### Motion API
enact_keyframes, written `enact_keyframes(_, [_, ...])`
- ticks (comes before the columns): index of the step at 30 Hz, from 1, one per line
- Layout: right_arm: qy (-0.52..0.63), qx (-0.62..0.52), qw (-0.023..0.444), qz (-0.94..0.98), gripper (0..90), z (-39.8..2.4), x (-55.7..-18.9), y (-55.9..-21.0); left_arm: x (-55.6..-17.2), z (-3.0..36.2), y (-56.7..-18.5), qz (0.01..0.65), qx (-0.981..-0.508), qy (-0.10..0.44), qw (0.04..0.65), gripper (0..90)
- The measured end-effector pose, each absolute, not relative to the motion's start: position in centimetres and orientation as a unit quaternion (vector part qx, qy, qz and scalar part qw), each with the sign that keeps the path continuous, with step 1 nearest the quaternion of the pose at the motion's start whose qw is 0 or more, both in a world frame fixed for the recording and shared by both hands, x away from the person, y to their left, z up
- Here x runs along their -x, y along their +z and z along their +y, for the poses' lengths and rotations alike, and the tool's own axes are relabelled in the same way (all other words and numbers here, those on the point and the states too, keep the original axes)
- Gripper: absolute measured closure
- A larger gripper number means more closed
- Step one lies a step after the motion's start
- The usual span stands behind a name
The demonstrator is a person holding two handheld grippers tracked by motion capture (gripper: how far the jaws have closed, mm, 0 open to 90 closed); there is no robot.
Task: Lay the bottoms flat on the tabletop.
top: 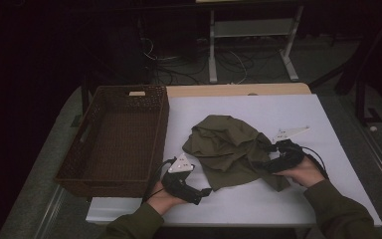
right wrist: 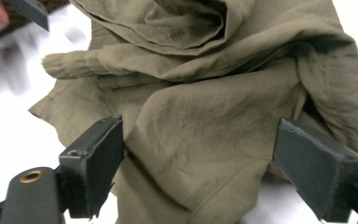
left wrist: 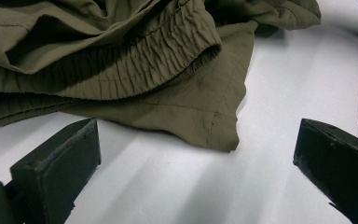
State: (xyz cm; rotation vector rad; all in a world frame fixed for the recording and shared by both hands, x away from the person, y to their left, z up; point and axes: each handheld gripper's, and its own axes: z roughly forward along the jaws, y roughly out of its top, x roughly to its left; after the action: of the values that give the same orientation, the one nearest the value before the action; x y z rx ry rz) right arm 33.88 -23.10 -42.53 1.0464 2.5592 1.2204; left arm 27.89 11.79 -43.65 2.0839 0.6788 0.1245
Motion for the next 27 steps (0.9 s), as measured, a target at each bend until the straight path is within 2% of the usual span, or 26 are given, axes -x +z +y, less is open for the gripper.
enact_keyframes(3, [0.389, -0.345, 0.059, 0.852, 15.1, -22.7, -34.1, -43.1, -27.9, 11.7, -43.7, 0.275, -0.845, 0.050, 0.455, 0.0])
enact_keyframes(6, [0.375, -0.346, 0.058, 0.858, 26.3, -22.5, -34.4, -43.5, -27.9, 11.7, -43.7, 0.275, -0.846, 0.050, 0.455, 0.0])
enact_keyframes(11, [0.358, -0.346, 0.057, 0.865, 64.8, -22.7, -34.7, -43.8, -27.9, 11.8, -43.7, 0.276, -0.845, 0.050, 0.456, 0.0])
enact_keyframes(14, [0.354, -0.345, 0.049, 0.868, 80.4, -22.8, -34.6, -43.8, -27.9, 11.8, -43.7, 0.277, -0.845, 0.050, 0.455, 0.0])
enact_keyframes(17, [0.356, -0.334, 0.037, 0.872, 85.9, -22.8, -34.2, -43.4, -27.9, 11.8, -43.7, 0.275, -0.845, 0.052, 0.456, 0.0])
enact_keyframes(27, [0.356, -0.271, -0.009, 0.894, 86.7, -21.3, -30.2, -42.7, -27.8, 12.0, -43.6, 0.277, -0.844, 0.053, 0.456, 0.0])
